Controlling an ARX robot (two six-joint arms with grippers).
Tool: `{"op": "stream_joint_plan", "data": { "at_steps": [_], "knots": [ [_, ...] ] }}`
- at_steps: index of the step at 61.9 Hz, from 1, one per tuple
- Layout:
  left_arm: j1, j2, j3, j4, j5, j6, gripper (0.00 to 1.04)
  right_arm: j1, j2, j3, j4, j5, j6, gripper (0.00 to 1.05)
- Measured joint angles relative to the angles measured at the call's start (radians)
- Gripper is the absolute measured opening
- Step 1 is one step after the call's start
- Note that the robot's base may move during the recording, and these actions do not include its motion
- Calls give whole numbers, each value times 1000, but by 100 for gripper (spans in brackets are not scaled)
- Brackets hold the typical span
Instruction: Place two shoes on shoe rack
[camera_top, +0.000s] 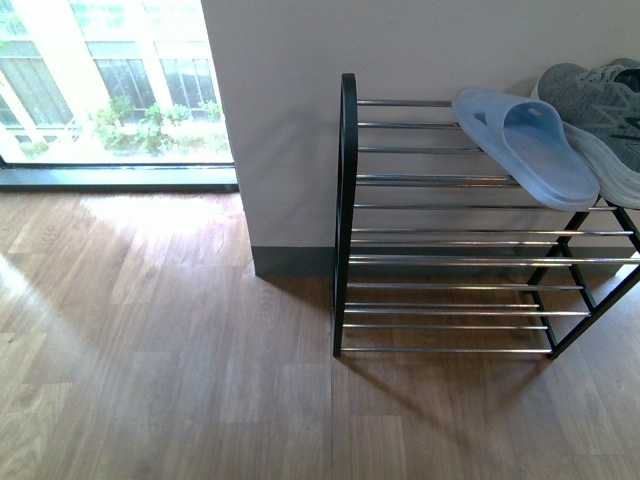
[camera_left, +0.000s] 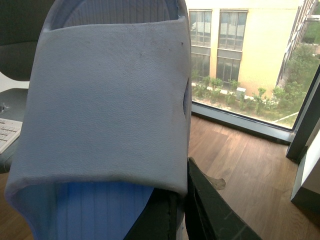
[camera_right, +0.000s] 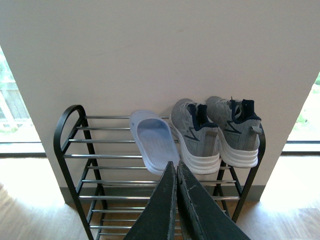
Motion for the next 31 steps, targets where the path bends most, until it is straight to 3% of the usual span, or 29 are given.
{"op": "stream_joint_plan", "data": {
  "at_steps": [19, 26, 31],
  "knots": [
    [0, 0, 0, 0, 0, 0, 2, 0, -69, 0, -70, 0, 0, 1],
    [0, 0, 0, 0, 0, 0, 2, 0, -208, 0, -236, 1, 0, 1],
    [0, 0, 0, 0, 0, 0, 2, 0, -240, 0, -246, 0, 0, 1]
  ]
}}
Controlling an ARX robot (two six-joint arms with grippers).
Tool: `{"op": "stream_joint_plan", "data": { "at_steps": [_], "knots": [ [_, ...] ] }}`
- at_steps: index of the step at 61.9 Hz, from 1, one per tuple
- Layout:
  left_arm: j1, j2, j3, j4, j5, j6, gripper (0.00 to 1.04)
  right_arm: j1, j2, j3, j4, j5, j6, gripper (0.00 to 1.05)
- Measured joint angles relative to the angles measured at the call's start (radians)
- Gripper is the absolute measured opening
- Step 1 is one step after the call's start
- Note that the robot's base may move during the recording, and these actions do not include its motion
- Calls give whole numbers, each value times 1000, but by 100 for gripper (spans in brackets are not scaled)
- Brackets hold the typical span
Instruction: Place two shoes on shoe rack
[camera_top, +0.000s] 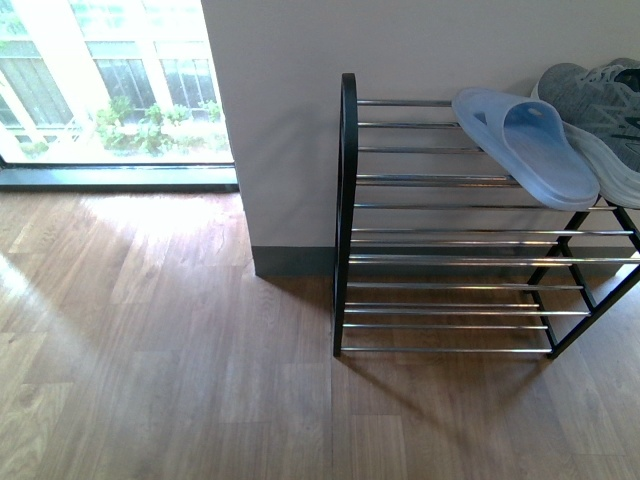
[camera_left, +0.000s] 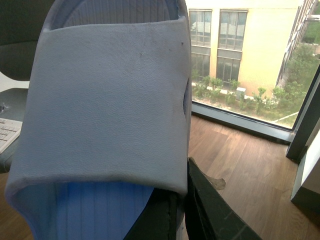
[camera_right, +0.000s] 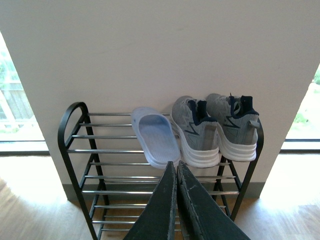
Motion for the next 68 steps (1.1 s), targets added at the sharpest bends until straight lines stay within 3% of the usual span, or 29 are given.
{"op": "stream_joint_plan", "data": {
  "at_steps": [3, 12, 35, 39, 42, 45, 57, 68],
  "knots": [
    [0, 0, 0, 0, 1, 0, 2, 0, -2, 0, -3, 0, -1, 2],
    [0, 0, 0, 0, 0, 0, 2, 0, -3, 0, -4, 0, 0, 30],
    [0, 0, 0, 0, -2, 0, 2, 0, -5, 0, -5, -4, 0, 86],
    [2, 13, 23, -78, 73, -64, 2, 0, -5, 0, -5, 1, 0, 96],
    [-16, 64, 69, -192, 196, -205, 2, 1, -5, 0, -6, 6, 3, 95],
    [-5, 147, 96, -163, 311, -298, 2, 1, -6, 0, -6, 6, 3, 95],
    [86, 668, 286, 221, 620, -362, 2, 1, -6, 0, -6, 3, 3, 96],
    [51, 1130, 537, 331, 670, -328, 2, 1, -6, 0, -6, 3, 3, 96]
  ]
}}
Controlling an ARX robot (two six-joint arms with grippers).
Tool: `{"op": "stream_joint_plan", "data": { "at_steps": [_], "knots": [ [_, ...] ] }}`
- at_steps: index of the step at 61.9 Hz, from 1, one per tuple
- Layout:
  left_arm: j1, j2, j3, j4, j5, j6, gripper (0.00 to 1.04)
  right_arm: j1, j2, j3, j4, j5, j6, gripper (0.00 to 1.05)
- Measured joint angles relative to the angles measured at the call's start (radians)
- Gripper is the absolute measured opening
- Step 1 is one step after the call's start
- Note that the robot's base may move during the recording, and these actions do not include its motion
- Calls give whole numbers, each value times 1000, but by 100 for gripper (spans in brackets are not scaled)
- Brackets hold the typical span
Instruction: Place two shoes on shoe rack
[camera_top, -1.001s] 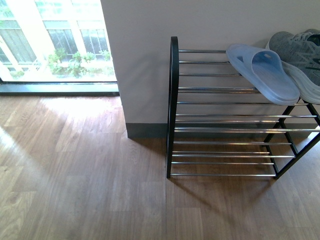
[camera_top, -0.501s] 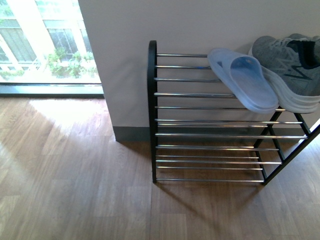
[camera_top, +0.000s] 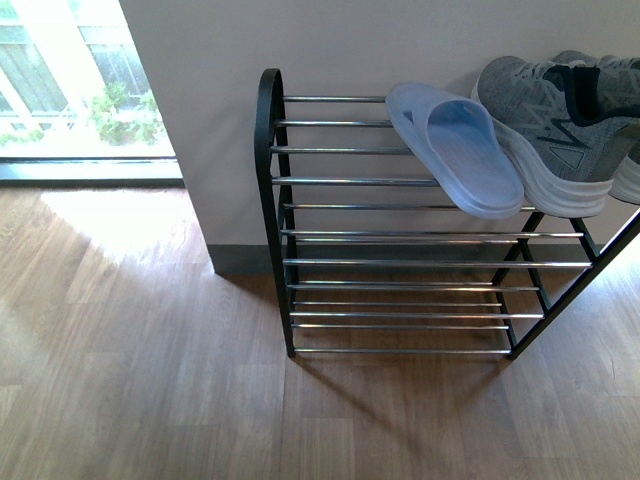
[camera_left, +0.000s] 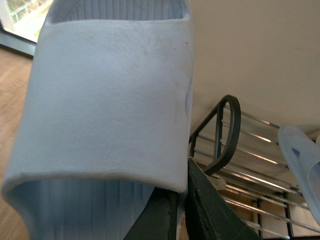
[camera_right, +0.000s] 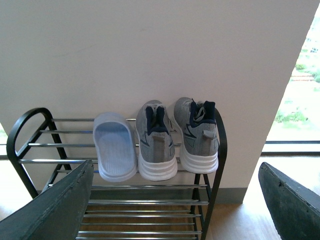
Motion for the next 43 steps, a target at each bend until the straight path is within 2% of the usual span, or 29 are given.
{"op": "stream_joint_plan", "data": {
  "at_steps": [13, 43],
  "knots": [
    [-102, 389, 294, -83, 27, 48, 2, 0, 0, 0, 0, 0, 0, 96],
    [-287, 912, 1033, -360, 35, 77, 2, 0, 0, 0, 0, 0, 0, 96]
  ]
}}
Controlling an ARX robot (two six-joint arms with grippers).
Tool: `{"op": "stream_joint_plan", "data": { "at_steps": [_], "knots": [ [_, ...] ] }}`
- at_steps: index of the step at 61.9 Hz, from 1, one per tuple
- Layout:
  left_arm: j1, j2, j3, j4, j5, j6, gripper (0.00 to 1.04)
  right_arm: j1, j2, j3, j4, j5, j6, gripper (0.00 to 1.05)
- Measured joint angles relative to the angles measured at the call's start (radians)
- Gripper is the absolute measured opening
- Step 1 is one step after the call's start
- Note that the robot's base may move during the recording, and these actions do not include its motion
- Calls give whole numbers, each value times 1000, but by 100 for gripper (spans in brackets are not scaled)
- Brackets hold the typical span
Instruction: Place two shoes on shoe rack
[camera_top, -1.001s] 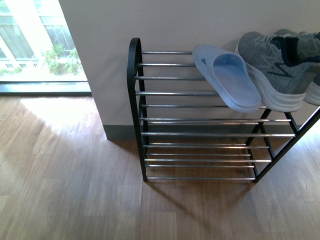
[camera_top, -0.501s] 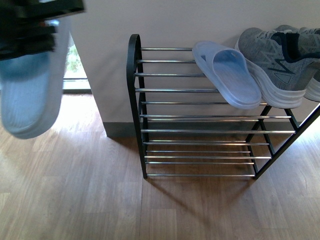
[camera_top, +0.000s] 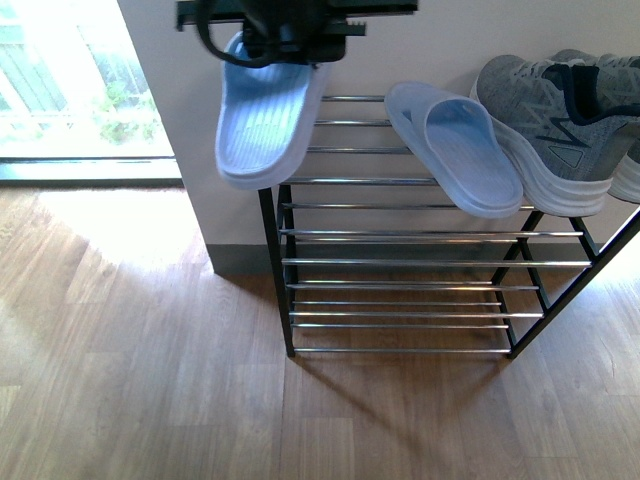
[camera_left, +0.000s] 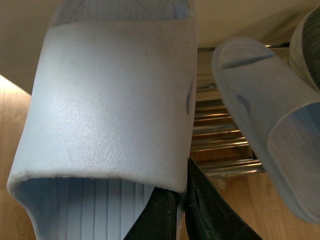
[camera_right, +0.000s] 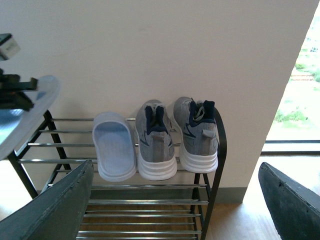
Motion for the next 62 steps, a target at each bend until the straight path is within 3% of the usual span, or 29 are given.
{"op": "stream_joint_plan", "data": {
  "at_steps": [21, 35, 51, 58, 62],
  "knots": [
    [-28, 367, 537, -212, -50, -81, 2, 0, 0, 0, 0, 0, 0, 96],
    [-39, 474, 652, -287, -53, -135, 3, 0, 0, 0, 0, 0, 0, 96],
    [-39, 447, 646, -264, -20, -153, 44, 0, 0, 0, 0, 0, 0, 96],
    [-23, 290, 495, -170, -3, -154, 67, 0, 0, 0, 0, 0, 0, 96],
    [-6, 115, 335, -68, -48, -109, 83, 0, 0, 0, 0, 0, 0, 96]
  ]
}}
